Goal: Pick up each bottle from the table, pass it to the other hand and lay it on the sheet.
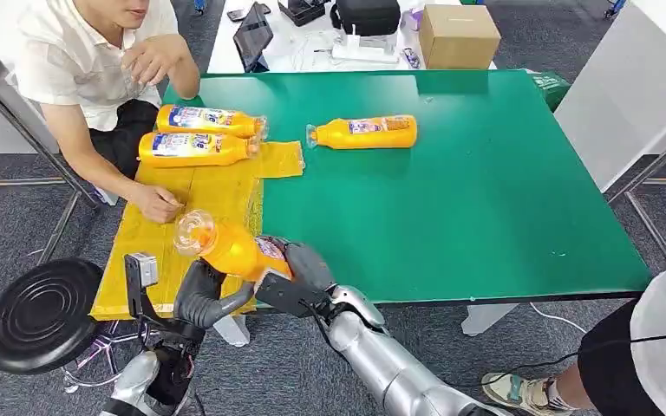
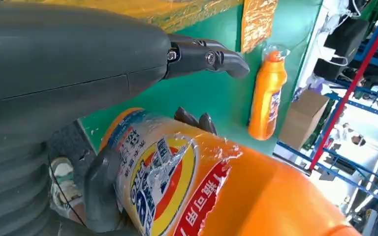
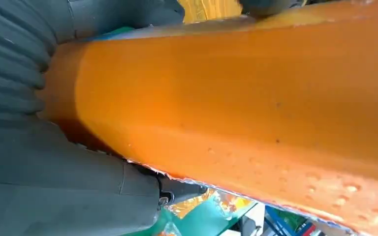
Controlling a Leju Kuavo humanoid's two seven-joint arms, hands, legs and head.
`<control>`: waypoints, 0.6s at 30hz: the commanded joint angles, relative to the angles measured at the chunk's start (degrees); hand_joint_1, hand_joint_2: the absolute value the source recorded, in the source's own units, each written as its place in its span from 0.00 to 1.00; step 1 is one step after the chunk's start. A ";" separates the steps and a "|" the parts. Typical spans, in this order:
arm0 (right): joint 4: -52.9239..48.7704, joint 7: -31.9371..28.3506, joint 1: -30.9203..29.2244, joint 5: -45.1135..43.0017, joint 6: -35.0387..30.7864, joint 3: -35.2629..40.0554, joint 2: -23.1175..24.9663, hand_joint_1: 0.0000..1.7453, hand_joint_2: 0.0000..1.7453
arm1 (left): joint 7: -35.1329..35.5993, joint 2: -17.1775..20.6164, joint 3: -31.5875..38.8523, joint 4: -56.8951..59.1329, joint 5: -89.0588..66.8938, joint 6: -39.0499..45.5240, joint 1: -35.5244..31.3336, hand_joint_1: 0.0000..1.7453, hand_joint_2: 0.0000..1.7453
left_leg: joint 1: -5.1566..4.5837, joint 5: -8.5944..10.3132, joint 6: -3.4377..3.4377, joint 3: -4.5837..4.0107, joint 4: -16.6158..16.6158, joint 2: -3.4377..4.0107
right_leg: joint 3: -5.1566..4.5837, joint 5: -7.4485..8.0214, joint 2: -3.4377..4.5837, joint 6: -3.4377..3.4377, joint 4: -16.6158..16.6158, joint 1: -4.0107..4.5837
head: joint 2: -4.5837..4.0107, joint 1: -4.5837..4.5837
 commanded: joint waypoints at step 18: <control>4.92 0.29 -2.03 -6.15 -2.73 -1.80 -2.12 1.00 1.00 | -0.91 3.74 -3.86 -5.08 0.68 -2.20 4.17 0.00 1.00 | 0.00 -0.06 -0.05 0.22 -0.07 0.00 | 0.25 -0.08 -0.09 -0.10 -0.06 0.01 | 0.00 0.00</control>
